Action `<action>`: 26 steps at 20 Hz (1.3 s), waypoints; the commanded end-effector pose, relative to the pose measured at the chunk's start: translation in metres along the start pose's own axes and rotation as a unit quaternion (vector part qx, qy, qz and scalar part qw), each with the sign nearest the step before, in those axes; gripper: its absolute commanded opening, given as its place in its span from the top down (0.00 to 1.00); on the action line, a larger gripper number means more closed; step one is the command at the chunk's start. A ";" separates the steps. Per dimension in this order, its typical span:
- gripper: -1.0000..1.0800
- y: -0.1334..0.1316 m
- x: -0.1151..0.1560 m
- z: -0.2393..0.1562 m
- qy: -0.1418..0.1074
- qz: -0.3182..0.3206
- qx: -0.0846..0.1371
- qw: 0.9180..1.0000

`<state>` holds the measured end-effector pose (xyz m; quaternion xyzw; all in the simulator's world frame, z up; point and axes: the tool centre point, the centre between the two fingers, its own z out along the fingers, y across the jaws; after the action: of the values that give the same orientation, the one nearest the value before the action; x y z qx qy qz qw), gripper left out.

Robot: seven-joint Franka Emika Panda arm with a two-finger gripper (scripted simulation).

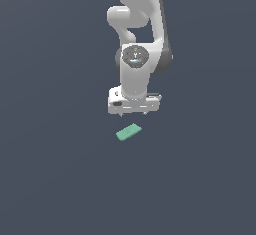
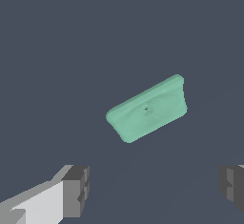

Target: Pick up the object and move it to a goal position.

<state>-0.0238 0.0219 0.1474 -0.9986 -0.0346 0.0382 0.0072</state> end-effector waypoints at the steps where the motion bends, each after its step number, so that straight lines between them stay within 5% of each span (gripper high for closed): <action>1: 0.04 0.000 0.000 0.001 0.000 0.004 0.000 1.000; 15: 0.04 0.002 0.009 0.017 0.007 0.119 0.003 0.993; 26: 0.04 0.006 0.019 0.040 0.017 0.272 0.007 0.962</action>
<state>-0.0086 0.0179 0.1096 -0.9760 0.2166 0.0234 0.0045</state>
